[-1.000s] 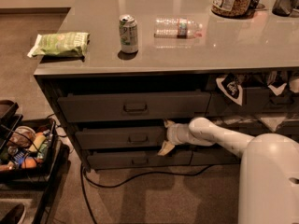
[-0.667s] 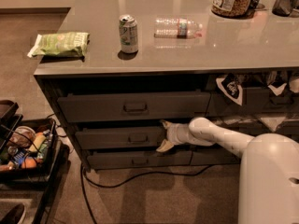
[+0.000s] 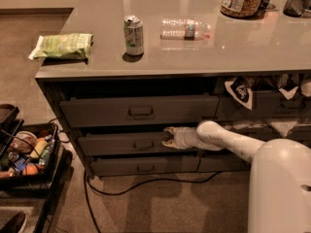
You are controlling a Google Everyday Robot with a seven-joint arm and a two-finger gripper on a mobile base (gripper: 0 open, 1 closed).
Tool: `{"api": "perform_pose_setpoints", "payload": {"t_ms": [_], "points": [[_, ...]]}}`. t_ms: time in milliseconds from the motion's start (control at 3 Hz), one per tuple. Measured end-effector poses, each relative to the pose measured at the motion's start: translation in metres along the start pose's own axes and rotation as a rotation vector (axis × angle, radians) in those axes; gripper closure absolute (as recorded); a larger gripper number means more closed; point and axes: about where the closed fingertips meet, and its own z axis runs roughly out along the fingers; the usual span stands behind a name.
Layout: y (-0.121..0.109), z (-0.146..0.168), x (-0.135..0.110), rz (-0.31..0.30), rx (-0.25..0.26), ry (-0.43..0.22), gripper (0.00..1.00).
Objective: Open middle drawer
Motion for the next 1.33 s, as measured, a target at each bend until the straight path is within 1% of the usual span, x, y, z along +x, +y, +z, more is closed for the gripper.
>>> {"api": "perform_pose_setpoints", "payload": {"t_ms": [333, 1000, 1333], "points": [[-0.0001, 0.0001, 0.0000, 0.000, 0.000, 0.000, 0.60], [-0.0063, 0.0008, 0.0021, 0.000, 0.000, 0.000, 0.43], [-0.0051, 0.0014, -0.0007, 0.010, -0.011, -0.001, 0.38]]}}
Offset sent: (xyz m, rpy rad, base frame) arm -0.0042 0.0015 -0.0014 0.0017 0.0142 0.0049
